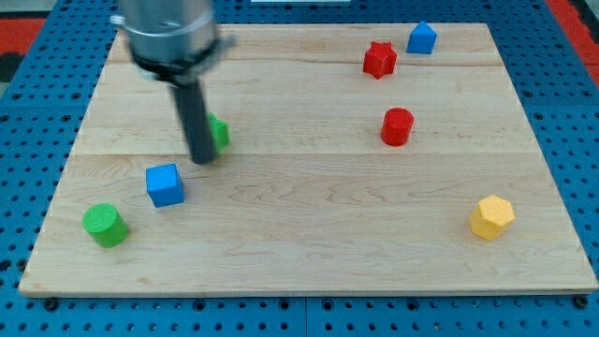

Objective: Push the green star towards center left

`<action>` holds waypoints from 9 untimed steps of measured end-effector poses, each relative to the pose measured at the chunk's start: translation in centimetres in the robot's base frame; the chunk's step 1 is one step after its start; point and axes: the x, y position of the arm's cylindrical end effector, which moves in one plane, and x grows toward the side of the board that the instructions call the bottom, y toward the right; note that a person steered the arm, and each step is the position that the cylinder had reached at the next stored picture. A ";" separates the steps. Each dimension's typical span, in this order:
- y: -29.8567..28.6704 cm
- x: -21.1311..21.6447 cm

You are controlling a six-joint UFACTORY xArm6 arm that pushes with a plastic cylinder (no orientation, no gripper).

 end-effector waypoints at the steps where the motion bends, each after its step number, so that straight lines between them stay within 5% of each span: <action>1: 3.9 0.5; 2: 9.2 -0.4; 3: 4.3 -4.0; 4: -5.2 -1.9; 6: 6.3 -3.9; 8: -6.4 -6.2; 9: -6.5 -2.1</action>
